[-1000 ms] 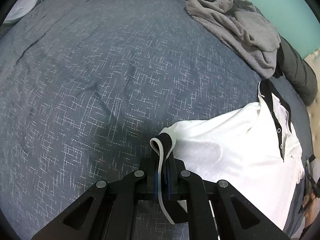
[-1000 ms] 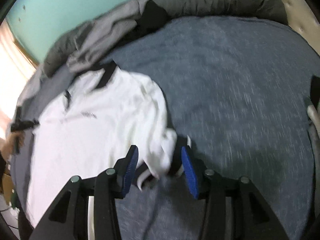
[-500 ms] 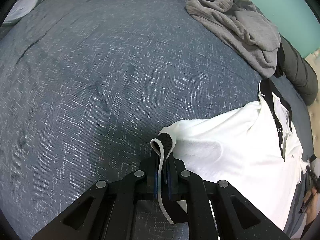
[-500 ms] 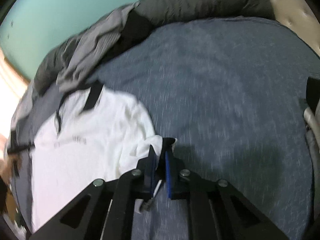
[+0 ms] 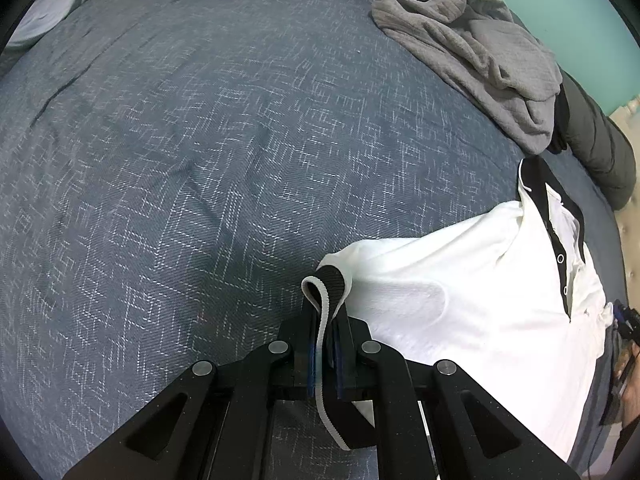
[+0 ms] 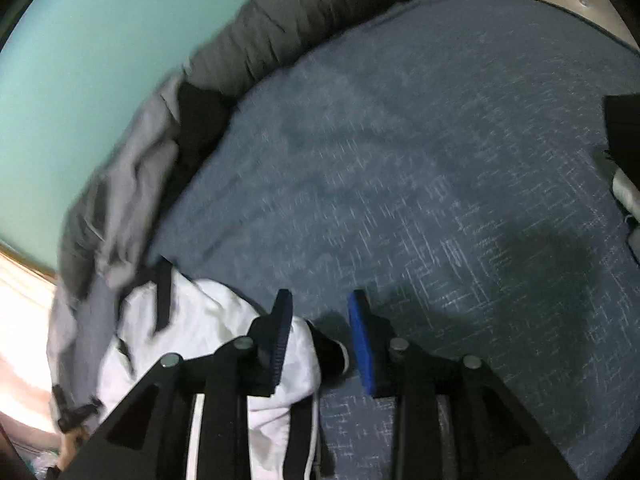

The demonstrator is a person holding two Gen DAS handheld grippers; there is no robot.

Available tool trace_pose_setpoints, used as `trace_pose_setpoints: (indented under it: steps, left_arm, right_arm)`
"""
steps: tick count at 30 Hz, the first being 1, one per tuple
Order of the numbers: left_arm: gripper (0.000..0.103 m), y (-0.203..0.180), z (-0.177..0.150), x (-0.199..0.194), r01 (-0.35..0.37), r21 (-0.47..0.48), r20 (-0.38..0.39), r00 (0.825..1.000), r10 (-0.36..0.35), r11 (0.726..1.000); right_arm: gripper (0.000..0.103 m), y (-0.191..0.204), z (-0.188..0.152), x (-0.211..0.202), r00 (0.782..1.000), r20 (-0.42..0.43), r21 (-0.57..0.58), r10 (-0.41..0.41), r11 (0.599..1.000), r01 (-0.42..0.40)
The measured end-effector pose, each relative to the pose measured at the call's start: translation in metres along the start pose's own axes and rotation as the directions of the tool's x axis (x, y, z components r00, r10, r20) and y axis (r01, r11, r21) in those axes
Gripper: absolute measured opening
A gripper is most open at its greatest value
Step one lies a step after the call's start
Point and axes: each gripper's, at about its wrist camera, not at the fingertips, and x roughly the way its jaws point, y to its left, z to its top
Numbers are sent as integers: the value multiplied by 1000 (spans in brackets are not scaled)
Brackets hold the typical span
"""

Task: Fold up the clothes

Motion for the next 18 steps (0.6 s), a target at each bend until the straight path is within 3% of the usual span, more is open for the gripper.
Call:
trace_pose_setpoints:
  steps: [5,9,13,18]
  left_arm:
    - [8,4,-2,-2,6,-7,2,1000,-6,1000]
    - [8,10,-5,-6,17,-17,6,1000,-16,1000]
    - [8,15,-8,-17,32,-22,36,999,-31,999]
    - [12,13,-5,-30,51,-24,63,997,-50,998]
  right_arm:
    - [31,3,-18,-22,999,11,-58,53,997,-52]
    - [31,8,-49,-27,999,-36,-110,18,994,-22]
    - [37,3,-82,-40,998,-17,-77,61,995,-62]
    - [39,19,-127,-56,994,-4,-131,106,986,-106]
